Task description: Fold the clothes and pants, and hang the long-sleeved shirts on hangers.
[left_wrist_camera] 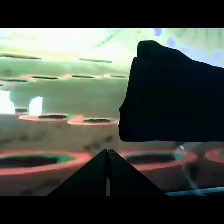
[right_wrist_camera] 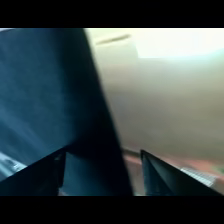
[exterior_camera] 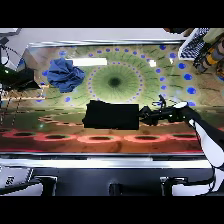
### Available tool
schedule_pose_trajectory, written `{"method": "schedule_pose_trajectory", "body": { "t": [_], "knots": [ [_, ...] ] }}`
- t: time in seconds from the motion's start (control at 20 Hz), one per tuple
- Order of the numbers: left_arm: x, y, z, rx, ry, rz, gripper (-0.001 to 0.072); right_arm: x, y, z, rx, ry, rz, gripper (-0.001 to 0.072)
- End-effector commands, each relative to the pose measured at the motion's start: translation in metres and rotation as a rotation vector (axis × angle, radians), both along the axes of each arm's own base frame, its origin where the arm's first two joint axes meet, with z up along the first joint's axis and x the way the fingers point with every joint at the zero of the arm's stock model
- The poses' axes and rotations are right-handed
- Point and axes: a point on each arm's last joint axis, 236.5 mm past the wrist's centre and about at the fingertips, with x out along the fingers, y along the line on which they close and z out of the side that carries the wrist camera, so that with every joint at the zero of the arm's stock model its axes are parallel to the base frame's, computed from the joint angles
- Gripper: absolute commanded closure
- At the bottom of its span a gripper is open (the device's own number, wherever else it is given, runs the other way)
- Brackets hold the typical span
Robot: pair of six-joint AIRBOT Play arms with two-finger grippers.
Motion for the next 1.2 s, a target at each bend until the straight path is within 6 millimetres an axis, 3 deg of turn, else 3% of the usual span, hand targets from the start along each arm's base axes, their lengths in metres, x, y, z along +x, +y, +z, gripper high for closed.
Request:
{"method": "schedule_pose_trajectory", "body": {
  "t": [0.0,0.15,0.2,0.45,0.75,0.9,1.15],
  "knots": [
    [0.000,0.000,0.000,0.000,0.000,0.000,0.0689,-0.003,0.018,-0.012,-0.008,0.004,0.023,0.0313],
    [0.000,0.000,0.000,0.001,0.000,-0.002,0.0689,0.008,0.022,-0.005,0.016,-0.020,-0.011,0.0641],
    [0.000,0.000,0.000,0.001,0.000,-0.002,0.0689,0.013,0.024,0.000,0.029,-0.029,-0.019,0.0685],
    [0.001,0.000,0.000,0.001,-0.003,-0.002,0.0689,0.059,0.025,0.046,0.066,-0.075,-0.098,0.0686],
    [0.001,0.001,0.000,0.003,-0.003,-0.001,0.0689,0.124,-0.008,0.099,-0.037,-0.157,-0.225,0.0686],
    [0.001,0.003,-0.001,0.012,-0.002,0.003,0.0689,0.157,-0.043,0.132,-0.021,-0.206,-0.340,0.0687],
    [-0.002,0.005,-0.013,0.017,0.032,0.006,0.0689,0.191,-0.139,0.181,-0.015,-0.298,-0.555,0.0687]
  ]
}}
